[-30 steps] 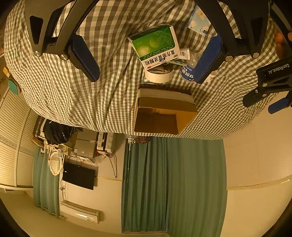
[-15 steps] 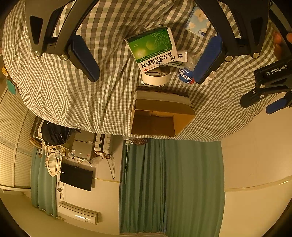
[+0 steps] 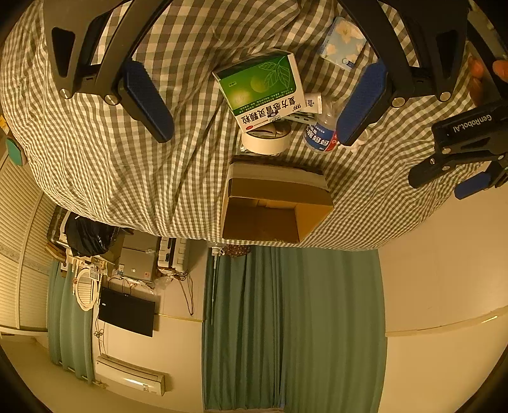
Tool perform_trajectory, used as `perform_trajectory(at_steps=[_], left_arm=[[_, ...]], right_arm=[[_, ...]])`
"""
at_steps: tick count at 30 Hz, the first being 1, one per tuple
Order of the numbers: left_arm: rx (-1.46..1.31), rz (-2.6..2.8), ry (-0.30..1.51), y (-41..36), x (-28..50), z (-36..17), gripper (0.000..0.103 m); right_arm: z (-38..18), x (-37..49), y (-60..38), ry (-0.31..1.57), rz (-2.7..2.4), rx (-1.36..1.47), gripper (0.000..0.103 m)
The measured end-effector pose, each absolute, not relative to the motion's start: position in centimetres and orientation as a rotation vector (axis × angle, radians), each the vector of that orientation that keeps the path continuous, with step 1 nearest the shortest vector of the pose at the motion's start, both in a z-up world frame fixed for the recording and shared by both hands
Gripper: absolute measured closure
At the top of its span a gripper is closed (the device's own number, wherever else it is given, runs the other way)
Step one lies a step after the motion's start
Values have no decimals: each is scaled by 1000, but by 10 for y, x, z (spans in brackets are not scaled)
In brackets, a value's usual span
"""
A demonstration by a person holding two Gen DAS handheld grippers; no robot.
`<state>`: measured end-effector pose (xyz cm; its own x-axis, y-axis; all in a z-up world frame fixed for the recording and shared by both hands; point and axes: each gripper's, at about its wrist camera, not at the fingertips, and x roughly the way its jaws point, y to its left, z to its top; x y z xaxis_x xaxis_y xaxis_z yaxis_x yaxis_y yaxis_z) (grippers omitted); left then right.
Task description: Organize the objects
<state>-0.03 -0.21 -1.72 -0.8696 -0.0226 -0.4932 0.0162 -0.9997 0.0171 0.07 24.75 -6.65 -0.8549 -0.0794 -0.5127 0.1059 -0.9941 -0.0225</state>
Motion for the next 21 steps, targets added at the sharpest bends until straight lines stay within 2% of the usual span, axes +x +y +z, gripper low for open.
perform_trajectory(at_steps=[21], left_arm=[[829,-3003,-26,-9,-3,-20,0]], right_arm=[[-74,-5,241,105,-2859,873,0]])
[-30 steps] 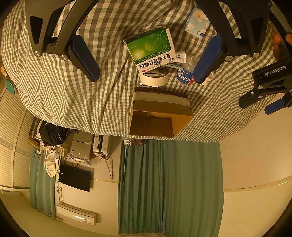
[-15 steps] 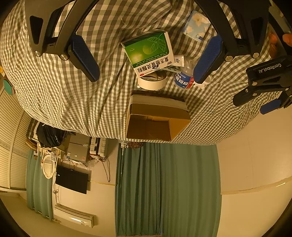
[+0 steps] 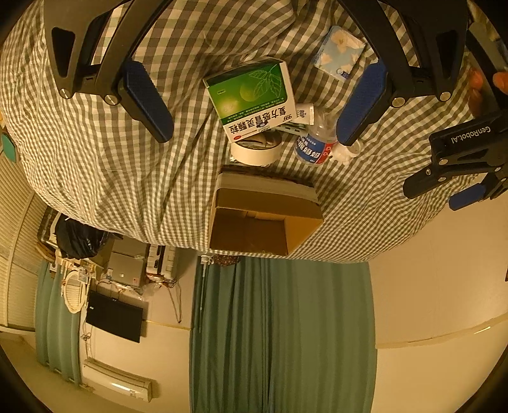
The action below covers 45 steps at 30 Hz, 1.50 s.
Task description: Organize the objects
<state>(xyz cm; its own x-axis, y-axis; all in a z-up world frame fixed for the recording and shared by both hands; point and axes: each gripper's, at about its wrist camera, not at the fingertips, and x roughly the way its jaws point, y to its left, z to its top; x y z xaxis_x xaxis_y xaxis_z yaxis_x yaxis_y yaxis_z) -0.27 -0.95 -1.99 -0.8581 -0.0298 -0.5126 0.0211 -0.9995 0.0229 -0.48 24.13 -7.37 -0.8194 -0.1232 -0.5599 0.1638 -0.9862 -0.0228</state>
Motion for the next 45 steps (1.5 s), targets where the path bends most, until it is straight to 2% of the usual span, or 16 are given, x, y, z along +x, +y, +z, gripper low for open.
perform_trajectory(at_steps=[12,22,25,29,37,40,41,44,45], left_arm=[[919,-2949,-34,-27,-24,-39,0],[1090,-2853,-65,-43,-60,-93,2],[1176,-2822,-103,-43,-74,-114,5],[1281,-2798,-140,-39,-96,-138,9],[1447,-2816,-110,-25,-141,-167,11],[1475,-2846,-29,-27,-145,-174,12],[1473,-2856,-19,-27,-145,-174,14],[1530,-2884,6,-28,-142,-179,50],[1549,-2875,2,-28,-143,-181,50]], right_arm=[[-83,-32,235,197,-2792,938,0],[-125,-64,199,285,-2615,1089,0],[-132,-83,185,308,-2563,1118,5],[-138,-108,173,318,-2546,1138,5],[-159,-133,173,289,-2530,1214,5],[-166,-140,172,307,-2533,1248,5],[-166,-140,172,307,-2529,1255,5],[-167,-143,168,328,-2526,1272,5],[-167,-143,167,330,-2524,1275,5]])
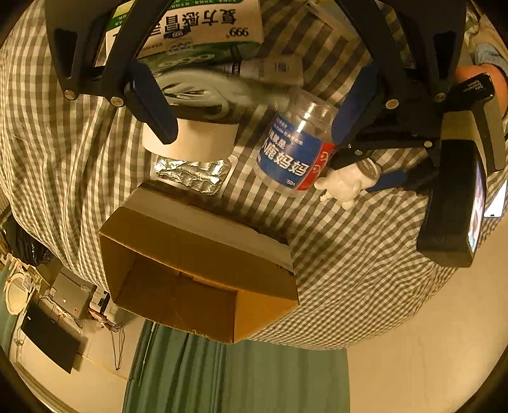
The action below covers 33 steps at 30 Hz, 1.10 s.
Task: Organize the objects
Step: 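Grasp the white piggy figurine with left gripper while right gripper grasps the red-blue bottle, then carry figurine and bottle over the cardboard box and open both grippers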
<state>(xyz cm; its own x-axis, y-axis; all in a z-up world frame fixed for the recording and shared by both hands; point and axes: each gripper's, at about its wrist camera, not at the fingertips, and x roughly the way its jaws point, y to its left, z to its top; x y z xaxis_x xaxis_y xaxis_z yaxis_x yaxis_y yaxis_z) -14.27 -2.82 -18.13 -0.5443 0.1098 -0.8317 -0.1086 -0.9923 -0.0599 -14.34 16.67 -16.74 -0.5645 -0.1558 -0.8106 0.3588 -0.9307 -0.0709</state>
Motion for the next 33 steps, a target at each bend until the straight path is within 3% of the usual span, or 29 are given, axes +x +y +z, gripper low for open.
perform_trajectory(at_steps=[15,20,26,33], left_arm=[[-1324,2895,-89,-80,-108,-137,50],[-1335,2875,-109,-84,-112,-143,50],[-1316,2829,-172,-82,-108,-139,50],[-1243,2833,-183,-74,-102,-109,50]], right_arm=[[-201,-168,121,385,-2417,1389,5],[-226,-178,114,433,-2390,1470,24],[-204,-168,124,362,-2385,1389,35],[-151,-147,140,318,-2432,1201,36]])
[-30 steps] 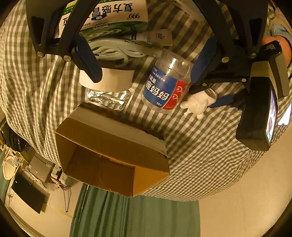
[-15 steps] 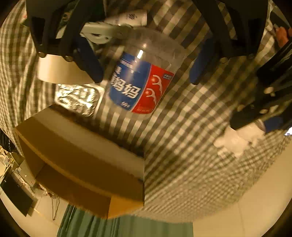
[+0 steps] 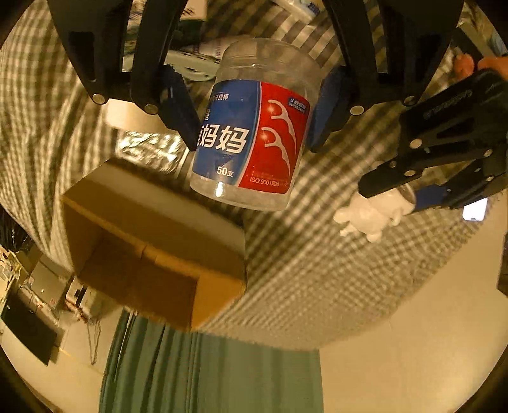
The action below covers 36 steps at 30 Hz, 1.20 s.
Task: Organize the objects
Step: 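Carry figurine and bottle over the cardboard box and open both grippers, then grasp the green-and-white medicine box with the right gripper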
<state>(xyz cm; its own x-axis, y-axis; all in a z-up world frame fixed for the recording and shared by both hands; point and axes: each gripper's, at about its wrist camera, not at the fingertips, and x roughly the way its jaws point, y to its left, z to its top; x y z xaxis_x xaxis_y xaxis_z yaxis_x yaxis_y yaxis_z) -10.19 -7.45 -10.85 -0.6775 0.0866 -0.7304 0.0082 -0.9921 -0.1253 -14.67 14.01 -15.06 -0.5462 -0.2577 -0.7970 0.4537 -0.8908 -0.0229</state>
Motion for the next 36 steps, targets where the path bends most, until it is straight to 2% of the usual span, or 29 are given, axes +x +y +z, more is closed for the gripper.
perform_trajectory(at_steps=[8,13,22,29,30,32,33,35,36], left_arm=[[-1004,2850,-121,-41,-127,-32,50],[-854,2859,-48,-12,-168,2,50],[-908,2801,-94,9,-254,-40,50],[-988,2765,-60,21,-280,-73,49],[-997,2757,-64,22,-279,-76,48],[-1011,2748,-68,24,-279,-76,42],[-1014,2750,-64,24,-274,-77,32],[-1019,2777,-47,23,-265,-68,20],[-1010,2788,-42,21,-260,-63,19]], right_arm=[[-57,-152,188,294,-2581,936,36],[-28,-190,219,277,-2670,880,36],[-68,-288,227,220,-2665,997,36],[-105,-311,236,154,-2631,1100,34],[-103,-310,237,151,-2639,1089,30],[-93,-301,237,155,-2660,1052,14],[-82,-294,238,151,-2684,1014,13],[-67,-285,240,146,-2698,981,13],[-57,-278,241,146,-2704,963,13]])
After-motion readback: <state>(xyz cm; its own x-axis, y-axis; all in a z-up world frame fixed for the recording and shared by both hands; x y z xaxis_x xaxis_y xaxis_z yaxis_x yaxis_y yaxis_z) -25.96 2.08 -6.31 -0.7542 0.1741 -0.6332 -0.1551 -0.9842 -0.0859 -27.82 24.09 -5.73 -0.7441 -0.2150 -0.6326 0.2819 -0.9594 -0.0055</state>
